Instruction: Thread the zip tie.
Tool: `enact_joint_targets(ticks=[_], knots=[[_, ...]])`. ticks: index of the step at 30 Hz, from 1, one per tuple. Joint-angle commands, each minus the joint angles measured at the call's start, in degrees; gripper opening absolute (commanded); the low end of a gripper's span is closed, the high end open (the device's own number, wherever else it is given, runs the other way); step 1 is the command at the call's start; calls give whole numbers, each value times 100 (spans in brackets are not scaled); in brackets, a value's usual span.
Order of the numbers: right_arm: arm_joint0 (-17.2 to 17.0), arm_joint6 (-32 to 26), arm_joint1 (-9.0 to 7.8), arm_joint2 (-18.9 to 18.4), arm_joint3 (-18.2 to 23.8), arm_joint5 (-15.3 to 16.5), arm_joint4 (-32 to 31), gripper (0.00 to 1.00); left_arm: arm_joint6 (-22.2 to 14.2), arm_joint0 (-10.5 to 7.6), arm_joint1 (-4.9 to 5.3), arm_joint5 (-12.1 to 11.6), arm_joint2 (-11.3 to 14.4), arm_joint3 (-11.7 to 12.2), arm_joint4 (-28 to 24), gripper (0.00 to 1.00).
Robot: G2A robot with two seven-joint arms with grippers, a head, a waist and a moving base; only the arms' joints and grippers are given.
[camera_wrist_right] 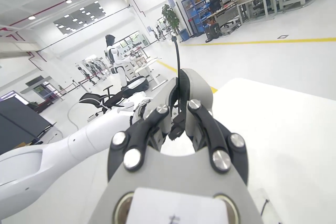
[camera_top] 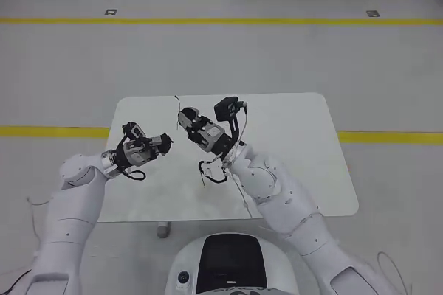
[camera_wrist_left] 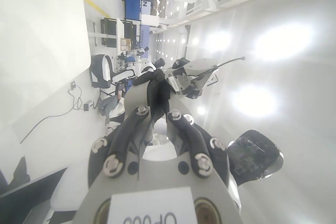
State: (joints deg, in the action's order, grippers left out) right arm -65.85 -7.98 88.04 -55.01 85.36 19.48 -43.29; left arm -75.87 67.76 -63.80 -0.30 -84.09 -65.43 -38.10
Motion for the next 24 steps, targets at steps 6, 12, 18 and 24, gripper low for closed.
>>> enact_joint_targets(ticks=[6, 12, 18, 24], knots=[[-137, 225, -336, 193, 323, 0, -279, 0, -377, 61, 147, 354, -191, -82, -42, 0], [104, 820, -1046, 946, 444, 0, -286, 0, -377, 142, 335, 386, -153, -253, -95, 0], [618, 1853, -1754, 1839, 260, 0, -513, 0, -377, 164, 499, 351, 16, -293, -227, 0], [1199, 2885, -2226, 2694, -24, 0, -684, 0, -377, 177, 644, 307, 298, -328, -359, 0]])
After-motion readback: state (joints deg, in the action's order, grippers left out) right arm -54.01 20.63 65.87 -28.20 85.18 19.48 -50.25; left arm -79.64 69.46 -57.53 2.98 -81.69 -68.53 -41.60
